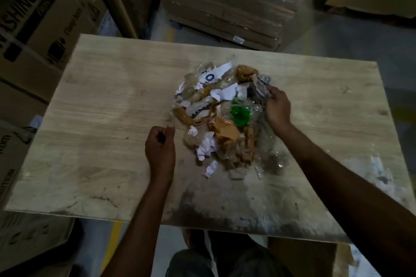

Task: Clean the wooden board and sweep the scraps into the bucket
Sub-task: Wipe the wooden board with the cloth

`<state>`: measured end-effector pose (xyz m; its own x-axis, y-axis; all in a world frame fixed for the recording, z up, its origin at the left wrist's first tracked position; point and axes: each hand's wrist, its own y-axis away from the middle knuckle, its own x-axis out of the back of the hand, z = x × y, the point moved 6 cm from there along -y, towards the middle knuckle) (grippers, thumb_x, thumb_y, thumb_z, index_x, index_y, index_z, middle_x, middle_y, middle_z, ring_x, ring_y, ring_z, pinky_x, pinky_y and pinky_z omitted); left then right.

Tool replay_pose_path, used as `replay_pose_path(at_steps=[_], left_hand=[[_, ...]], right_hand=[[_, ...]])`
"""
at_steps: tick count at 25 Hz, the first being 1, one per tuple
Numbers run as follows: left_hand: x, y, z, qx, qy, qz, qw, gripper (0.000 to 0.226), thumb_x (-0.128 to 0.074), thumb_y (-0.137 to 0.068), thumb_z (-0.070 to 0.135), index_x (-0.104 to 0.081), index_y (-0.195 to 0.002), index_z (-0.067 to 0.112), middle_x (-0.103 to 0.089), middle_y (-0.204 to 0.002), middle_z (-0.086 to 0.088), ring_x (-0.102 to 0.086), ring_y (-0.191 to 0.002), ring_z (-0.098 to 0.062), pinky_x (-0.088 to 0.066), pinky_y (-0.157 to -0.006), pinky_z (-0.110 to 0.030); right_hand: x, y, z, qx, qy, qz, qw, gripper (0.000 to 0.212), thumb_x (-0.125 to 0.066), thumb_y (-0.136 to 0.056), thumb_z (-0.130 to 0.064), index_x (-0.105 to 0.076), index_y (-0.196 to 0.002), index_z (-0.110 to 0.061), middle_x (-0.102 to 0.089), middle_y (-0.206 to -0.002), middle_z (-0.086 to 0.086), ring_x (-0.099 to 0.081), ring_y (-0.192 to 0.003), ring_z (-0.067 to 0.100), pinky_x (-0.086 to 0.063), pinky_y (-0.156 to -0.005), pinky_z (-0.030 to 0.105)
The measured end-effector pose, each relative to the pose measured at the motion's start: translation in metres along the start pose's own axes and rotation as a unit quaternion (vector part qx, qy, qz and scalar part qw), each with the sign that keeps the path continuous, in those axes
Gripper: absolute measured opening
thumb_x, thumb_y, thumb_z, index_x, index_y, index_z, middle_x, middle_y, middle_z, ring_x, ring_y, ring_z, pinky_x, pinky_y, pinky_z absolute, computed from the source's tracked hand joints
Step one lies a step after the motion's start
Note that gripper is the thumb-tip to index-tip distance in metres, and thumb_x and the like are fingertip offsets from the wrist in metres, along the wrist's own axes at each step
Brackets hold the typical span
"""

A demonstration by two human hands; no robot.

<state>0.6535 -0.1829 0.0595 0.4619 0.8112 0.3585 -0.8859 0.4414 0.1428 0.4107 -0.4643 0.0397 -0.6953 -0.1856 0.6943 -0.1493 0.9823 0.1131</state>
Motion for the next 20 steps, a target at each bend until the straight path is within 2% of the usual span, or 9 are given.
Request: replay_pose_path(at_steps=[2,4,9,11,13,14,16,18,20], left_hand=[[-0.009,0.006,0.007,0.000,0.002,-0.014,1.000,0.037,-0.063,-0.097,0.026,-0.051,-0.078,-0.003,-0.056,-0.075,-0.028,-0.048,-0.066,-0.021,-0.039,-0.066,-0.034],[-0.014,0.011,0.014,-0.005,0.008,-0.030,1.000,0.038,-0.063,-0.097,0.026,-0.050,-0.078,-0.004,-0.054,-0.076,-0.028,-0.046,-0.066,-0.020,-0.038,-0.066,-0.033],[-0.009,0.036,0.023,-0.023,0.025,-0.066,0.997,0.039,-0.064,-0.095,0.032,-0.051,-0.076,0.001,-0.052,-0.069,-0.016,-0.047,-0.066,-0.019,-0.039,-0.067,-0.033],[-0.002,0.051,0.018,-0.026,0.020,-0.082,0.996,0.038,-0.063,-0.096,0.034,-0.051,-0.076,0.003,-0.054,-0.071,-0.018,-0.049,-0.067,-0.020,-0.042,-0.068,-0.035],[0.012,0.072,0.012,-0.033,0.017,-0.095,0.995,0.041,-0.062,-0.096,0.037,-0.051,-0.076,0.003,-0.057,-0.074,-0.020,-0.049,-0.066,-0.019,-0.045,-0.069,-0.039],[0.020,0.082,0.008,-0.039,0.009,-0.100,0.994,0.042,-0.062,-0.097,0.038,-0.050,-0.076,0.003,-0.057,-0.074,-0.020,-0.049,-0.066,-0.019,-0.046,-0.069,-0.040],[0.040,0.102,-0.002,-0.050,-0.004,-0.105,0.993,0.043,-0.062,-0.096,0.039,-0.049,-0.074,0.004,-0.057,-0.072,-0.018,-0.050,-0.064,-0.019,-0.046,-0.070,-0.042],[0.060,0.120,-0.008,-0.060,0.008,-0.104,0.993,0.044,-0.063,-0.095,0.039,-0.049,-0.072,0.005,-0.057,-0.069,-0.017,-0.050,-0.064,-0.019,-0.045,-0.069,-0.041],[0.074,0.140,-0.017,-0.064,0.026,-0.104,0.992,0.043,-0.061,-0.093,0.040,-0.047,-0.070,0.008,-0.055,-0.067,-0.016,-0.048,-0.062,-0.019,-0.043,-0.066,-0.039]], right_hand=[[0.007,0.013,0.005,-0.035,-0.123,0.017,0.992,0.045,-0.048,-0.091,-0.015,-0.066,-0.131,-0.021,-0.067,-0.130,0.009,-0.061,-0.119,0.028,-0.049,-0.102,0.035],[0.032,0.031,0.010,-0.072,-0.184,0.074,0.978,0.049,-0.043,-0.085,-0.023,-0.066,-0.129,-0.023,-0.068,-0.127,0.004,-0.063,-0.116,0.026,-0.052,-0.102,0.042],[0.082,0.133,0.045,-0.107,-0.017,0.238,0.965,0.043,-0.047,-0.089,-0.014,-0.067,-0.126,-0.014,-0.067,-0.121,0.020,-0.058,-0.116,0.039,-0.043,-0.095,0.041],[0.069,0.171,0.068,-0.157,0.000,0.242,0.958,0.038,-0.053,-0.090,-0.006,-0.066,-0.126,-0.009,-0.066,-0.119,0.025,-0.057,-0.115,0.043,-0.042,-0.097,0.044],[0.047,0.185,0.077,-0.175,-0.079,0.199,0.961,0.042,-0.052,-0.088,-0.001,-0.064,-0.128,-0.011,-0.067,-0.120,0.021,-0.062,-0.110,0.040,-0.050,-0.094,0.044],[0.041,0.185,0.075,-0.198,-0.153,0.191,0.949,0.044,-0.051,-0.088,0.001,-0.062,-0.128,-0.014,-0.068,-0.119,0.017,-0.065,-0.102,0.035,-0.054,-0.086,0.041],[0.042,0.185,0.060,-0.235,-0.292,0.182,0.909,0.043,-0.047,-0.092,0.003,-0.059,-0.129,-0.016,-0.066,-0.121,0.011,-0.065,-0.095,0.029,-0.054,-0.077,0.037],[0.060,0.187,0.038,-0.227,-0.345,0.192,0.890,0.041,-0.043,-0.094,0.005,-0.058,-0.127,-0.014,-0.063,-0.124,0.010,-0.063,-0.102,0.026,-0.054,-0.083,0.038],[0.076,0.206,0.023,-0.228,-0.434,0.187,0.851,0.036,-0.040,-0.094,0.007,-0.060,-0.114,-0.016,-0.065,-0.111,0.007,-0.063,-0.092,0.024,-0.055,-0.075,0.034]])
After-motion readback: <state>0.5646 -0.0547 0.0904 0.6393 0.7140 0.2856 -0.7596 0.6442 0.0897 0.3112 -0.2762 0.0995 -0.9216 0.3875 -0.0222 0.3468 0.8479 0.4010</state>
